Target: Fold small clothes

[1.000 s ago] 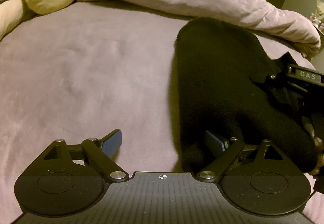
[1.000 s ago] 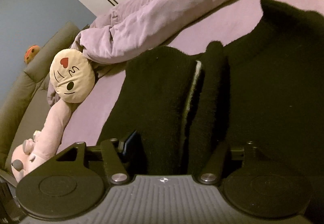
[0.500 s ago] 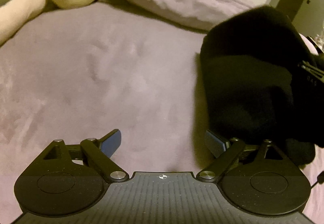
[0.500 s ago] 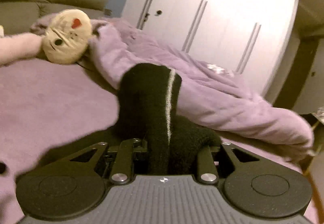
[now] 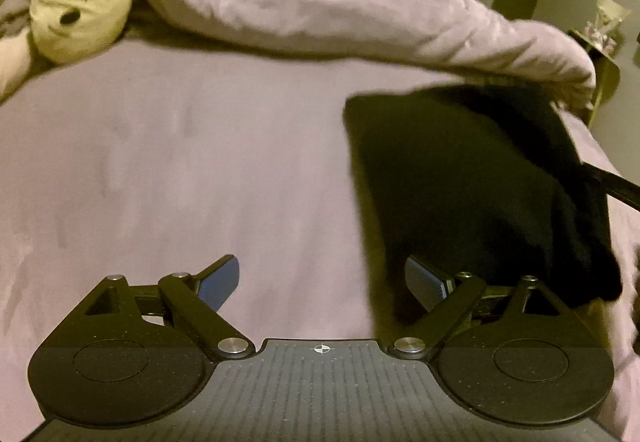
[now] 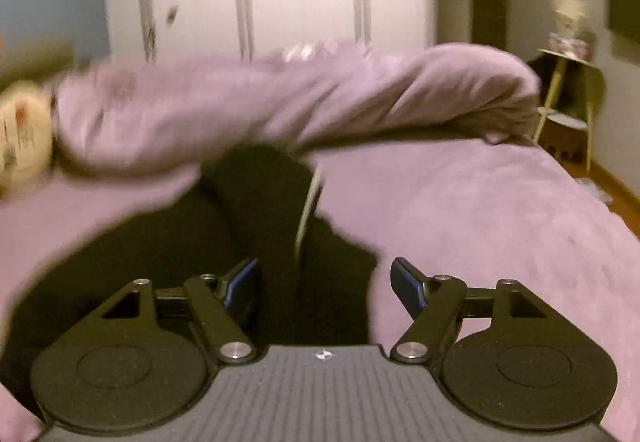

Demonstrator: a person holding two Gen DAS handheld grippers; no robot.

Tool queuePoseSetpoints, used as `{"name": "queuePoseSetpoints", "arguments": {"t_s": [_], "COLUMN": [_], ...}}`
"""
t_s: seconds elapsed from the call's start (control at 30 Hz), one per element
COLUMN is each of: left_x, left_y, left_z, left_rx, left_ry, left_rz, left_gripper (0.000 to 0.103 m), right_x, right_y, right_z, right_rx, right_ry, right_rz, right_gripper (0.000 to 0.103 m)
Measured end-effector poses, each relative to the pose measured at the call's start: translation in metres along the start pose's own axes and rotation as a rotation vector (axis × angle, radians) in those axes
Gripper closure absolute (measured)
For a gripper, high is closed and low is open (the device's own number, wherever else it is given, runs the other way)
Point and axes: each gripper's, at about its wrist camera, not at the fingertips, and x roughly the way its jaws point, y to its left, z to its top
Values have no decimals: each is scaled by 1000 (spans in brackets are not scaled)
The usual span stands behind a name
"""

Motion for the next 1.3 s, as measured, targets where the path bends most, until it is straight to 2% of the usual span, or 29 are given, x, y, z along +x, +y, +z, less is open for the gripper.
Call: {"name": "queuePoseSetpoints", "arguments": {"t_s": [0.1,0.17,0.2,0.23,0.3,0.37,0.4,0.47,0.53,0.6,0.67,0.7,0.77,0.87,1.0,1.1,1.2,1.3], "left_x": [3,6,8,14,29,46,55,67,78,87,96,96,91,75,51,42,58,79], "left_y": [-14,-32,-42,-53,-73,-87,-92,-94,-83,-63,-45,-43,-48,-46,-34,-28,-29,-25], "left_z": [18,29,32,37,39,35,31,16,-3,-18,-24,-24,-24,-20,0,24,41,48], "left_rx": [2,35,55,78,106,146,181,252,263,197,82,66,92,129,120,86,47,0], "left_ry": [-30,-64,-69,-63,-31,13,28,59,116,132,159,157,139,102,29,-50,-50,14], "left_rz": [-18,-45,-54,-65,-111,-116,-101,-74,-77,-119,-165,-174,-169,-177,-194,-187,-171,-153], "left_gripper": [9,8,8,8,8,8,7,7,7,5,2,2,2,2,3,3,3,3], "right_x": [-32,-44,-45,-44,-30,-18,-11,2,12,21,32,35,37,30,4,1,12,39], "right_y": [-5,-2,2,5,12,17,17,22,23,18,4,6,13,19,14,11,17,20], "right_z": [-1,-4,-5,-8,-13,-21,-25,-37,-46,-52,-56,-58,-56,-42,-28,-12,6,21], "right_rx": [71,77,75,73,68,75,72,1,-71,-86,-39,-58,-100,-80,-20,7,-9,-7], "right_ry": [-63,-96,-97,-83,-34,5,28,74,90,101,116,114,116,121,61,23,-12,-8], "right_rz": [61,105,127,165,220,256,263,207,143,97,127,125,107,108,143,144,131,132], "right_gripper": [30,34,44,60,63,64,64,70,73,73,73,72,72,71,57,56,56,56]}}
